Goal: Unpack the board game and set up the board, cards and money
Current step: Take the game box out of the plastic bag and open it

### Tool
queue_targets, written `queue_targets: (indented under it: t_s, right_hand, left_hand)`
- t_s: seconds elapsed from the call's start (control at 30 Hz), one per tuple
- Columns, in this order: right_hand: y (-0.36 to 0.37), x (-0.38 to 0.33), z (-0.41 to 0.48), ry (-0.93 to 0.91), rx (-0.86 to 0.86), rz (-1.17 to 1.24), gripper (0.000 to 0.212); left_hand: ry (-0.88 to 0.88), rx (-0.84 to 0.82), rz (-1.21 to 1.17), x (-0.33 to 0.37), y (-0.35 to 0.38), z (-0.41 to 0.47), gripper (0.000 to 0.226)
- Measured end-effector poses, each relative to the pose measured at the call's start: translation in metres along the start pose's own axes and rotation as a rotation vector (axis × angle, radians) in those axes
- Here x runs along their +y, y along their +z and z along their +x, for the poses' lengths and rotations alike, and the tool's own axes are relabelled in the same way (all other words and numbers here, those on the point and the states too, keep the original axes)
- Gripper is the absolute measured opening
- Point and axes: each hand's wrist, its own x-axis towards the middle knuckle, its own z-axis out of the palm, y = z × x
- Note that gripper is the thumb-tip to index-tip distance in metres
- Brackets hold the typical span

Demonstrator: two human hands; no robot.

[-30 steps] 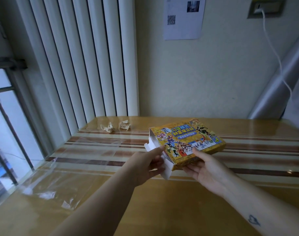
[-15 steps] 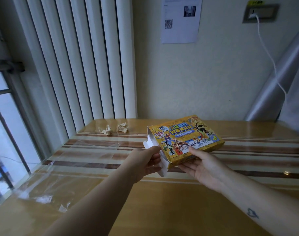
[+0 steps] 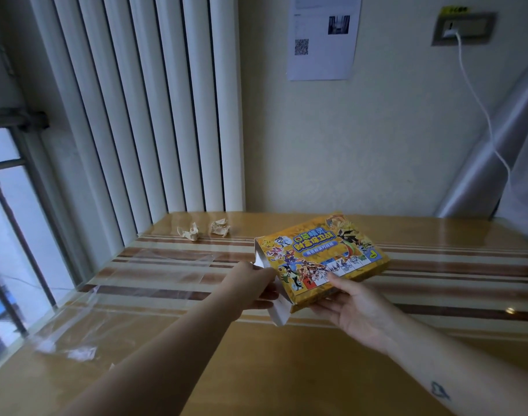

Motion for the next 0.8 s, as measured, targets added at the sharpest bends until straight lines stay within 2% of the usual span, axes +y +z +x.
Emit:
queue_targets:
  t_s: [0.1, 0.2, 0.33, 0.4, 0.47, 0.53, 0.6, 0.67, 0.8]
  right_hand:
    - [-0.003, 0.008, 0.002, 0.033, 0.000, 0.057, 0.023]
    - [-0.011, 0.010, 0.005, 0.049, 0.029, 0.040, 0.027]
    - [-0.029, 0.005, 0.009, 0.053, 0.154, -0.024, 0.031]
    - [-0.040, -0.001, 0.011, 0.024, 0.247, -0.130, 0.030]
    - [-0.050, -0.008, 0.013, 0.012, 0.306, -0.287, 0.033]
    - [-0.052, -0.014, 0.015, 0.058, 0.285, -0.443, 0.043]
    - [-0.048, -0.018, 0.015, 0.136, 0.229, -0.500, 0.060]
    - [-0.044, -0.021, 0.017, 0.174, 0.151, -0.431, 0.073]
    - [-0.045, -0.031, 0.027, 0.150, 0.041, -0.136, 0.092]
  left_hand:
    - [0.009, 0.029, 0.019, -0.005, 0.004, 0.001, 0.019]
    - [0.049, -0.019, 0.019, -0.011, 0.005, 0.000, 0.020]
    - [0.139, 0.000, 0.041, -0.026, 0.000, -0.004, 0.022]
    - [0.153, 0.028, 0.006, -0.032, -0.005, -0.009, 0.018]
    - [0.241, 0.112, 0.098, -0.038, -0.010, -0.011, 0.015]
    - [0.373, 0.177, 0.251, -0.040, -0.015, -0.012, 0.016]
    - [0.476, 0.184, 0.314, -0.038, -0.016, -0.014, 0.017]
    - [0.553, 0.178, 0.294, -0.034, -0.018, -0.016, 0.017]
    - [0.650, 0.199, 0.280, -0.026, -0.027, -0.018, 0.027]
